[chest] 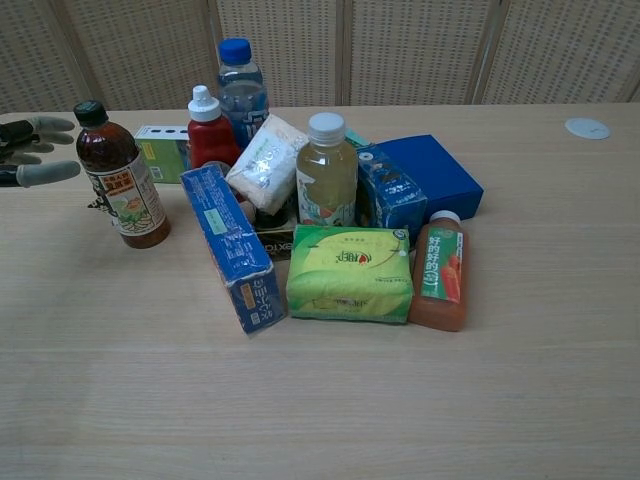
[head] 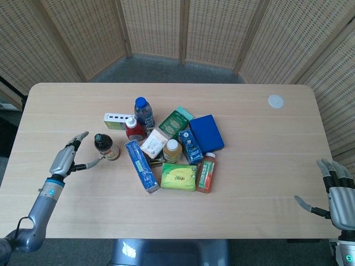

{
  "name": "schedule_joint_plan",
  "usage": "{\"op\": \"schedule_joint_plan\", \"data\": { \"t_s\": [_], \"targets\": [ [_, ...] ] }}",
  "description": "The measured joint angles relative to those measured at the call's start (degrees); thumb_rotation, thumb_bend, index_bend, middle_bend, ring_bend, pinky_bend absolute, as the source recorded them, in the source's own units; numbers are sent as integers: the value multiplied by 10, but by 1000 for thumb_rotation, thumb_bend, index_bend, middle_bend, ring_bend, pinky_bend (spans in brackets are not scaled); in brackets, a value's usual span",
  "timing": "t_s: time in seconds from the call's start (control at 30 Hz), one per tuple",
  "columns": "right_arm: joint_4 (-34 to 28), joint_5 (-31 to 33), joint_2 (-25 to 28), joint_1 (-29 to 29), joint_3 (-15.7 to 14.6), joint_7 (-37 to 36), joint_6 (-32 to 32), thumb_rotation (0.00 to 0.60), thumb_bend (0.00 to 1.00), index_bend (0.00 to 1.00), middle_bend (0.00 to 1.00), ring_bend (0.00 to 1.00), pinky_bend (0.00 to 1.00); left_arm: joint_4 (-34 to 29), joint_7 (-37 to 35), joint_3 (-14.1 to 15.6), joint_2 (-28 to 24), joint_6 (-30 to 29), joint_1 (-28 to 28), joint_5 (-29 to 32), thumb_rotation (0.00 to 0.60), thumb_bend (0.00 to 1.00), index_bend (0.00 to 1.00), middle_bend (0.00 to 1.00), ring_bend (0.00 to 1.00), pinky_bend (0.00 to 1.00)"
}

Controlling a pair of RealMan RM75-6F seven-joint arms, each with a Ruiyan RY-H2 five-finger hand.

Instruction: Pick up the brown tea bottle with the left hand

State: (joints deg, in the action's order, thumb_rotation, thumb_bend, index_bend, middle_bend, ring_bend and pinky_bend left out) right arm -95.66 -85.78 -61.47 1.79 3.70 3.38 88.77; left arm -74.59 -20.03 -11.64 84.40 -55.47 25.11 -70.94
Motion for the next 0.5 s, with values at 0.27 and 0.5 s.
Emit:
{"op": "schedule_joint_plan", "data": {
  "t_s": [0.27, 0.5],
  "targets": [
    [-27, 1, 21, -6, 2, 1, 7, 145, 170, 0, 0, 0, 0, 104, -93, -9, 81, 25, 36, -16, 470, 181, 1, 1, 0, 0],
    [-46, -5, 36, -14, 0, -3, 15, 145, 170, 5, 0, 0, 0, 167, -153, -17, 150, 22, 59, -30, 600, 412, 293, 277, 221, 107]
  ]
}}
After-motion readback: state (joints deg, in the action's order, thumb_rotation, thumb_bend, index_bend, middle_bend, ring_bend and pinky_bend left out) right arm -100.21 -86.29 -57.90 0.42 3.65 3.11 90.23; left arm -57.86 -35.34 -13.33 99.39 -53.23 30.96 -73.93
